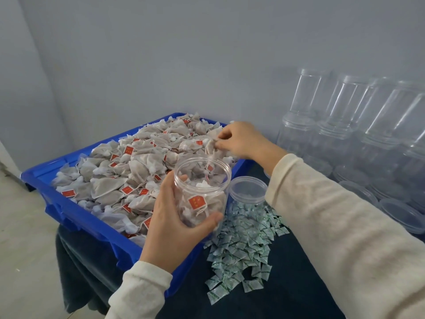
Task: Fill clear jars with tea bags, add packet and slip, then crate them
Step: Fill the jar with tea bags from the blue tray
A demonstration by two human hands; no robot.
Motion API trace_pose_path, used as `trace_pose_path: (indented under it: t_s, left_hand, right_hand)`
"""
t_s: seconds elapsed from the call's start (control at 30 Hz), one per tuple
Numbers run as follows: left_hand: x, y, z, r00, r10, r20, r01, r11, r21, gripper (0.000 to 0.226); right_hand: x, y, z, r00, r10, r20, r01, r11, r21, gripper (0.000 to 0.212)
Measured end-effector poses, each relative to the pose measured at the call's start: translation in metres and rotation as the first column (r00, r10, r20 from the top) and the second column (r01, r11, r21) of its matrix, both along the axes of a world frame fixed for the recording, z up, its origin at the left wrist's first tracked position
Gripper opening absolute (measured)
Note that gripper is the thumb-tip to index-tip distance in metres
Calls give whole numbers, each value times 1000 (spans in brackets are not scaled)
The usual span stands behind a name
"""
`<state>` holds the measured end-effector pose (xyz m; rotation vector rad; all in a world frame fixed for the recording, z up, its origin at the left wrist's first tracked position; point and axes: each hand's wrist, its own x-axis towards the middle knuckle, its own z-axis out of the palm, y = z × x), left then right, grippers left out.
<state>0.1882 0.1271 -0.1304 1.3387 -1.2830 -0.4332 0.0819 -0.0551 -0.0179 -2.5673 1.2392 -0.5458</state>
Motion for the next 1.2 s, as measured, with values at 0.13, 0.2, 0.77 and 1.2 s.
trace_pose_path:
  t_s: [0.13, 0.2, 0.77, 1.2]
  left_hand:
    - [0, 0, -1, 1000, -1, 3, 1, 1000, 12, 106]
    - [-1, 0, -1, 1000, -2, 0, 2, 1000, 15, 106]
    - [-3, 1, 1, 999, 37, 15, -37, 999, -3, 97]
    - [-3, 0, 0, 999, 42, 10, -42, 999, 26, 107]
  right_hand:
    - [-14, 25, 32, 961, 54, 273, -63, 998, 26, 16]
    - [-19, 41, 44, 915, 78, 396, -96, 995, 25, 12]
    - [-24, 104, -11, 898, 329, 293, -147, 851, -504, 5]
    - [-21, 106, 10, 942, 321, 102, -327, 944, 47, 35]
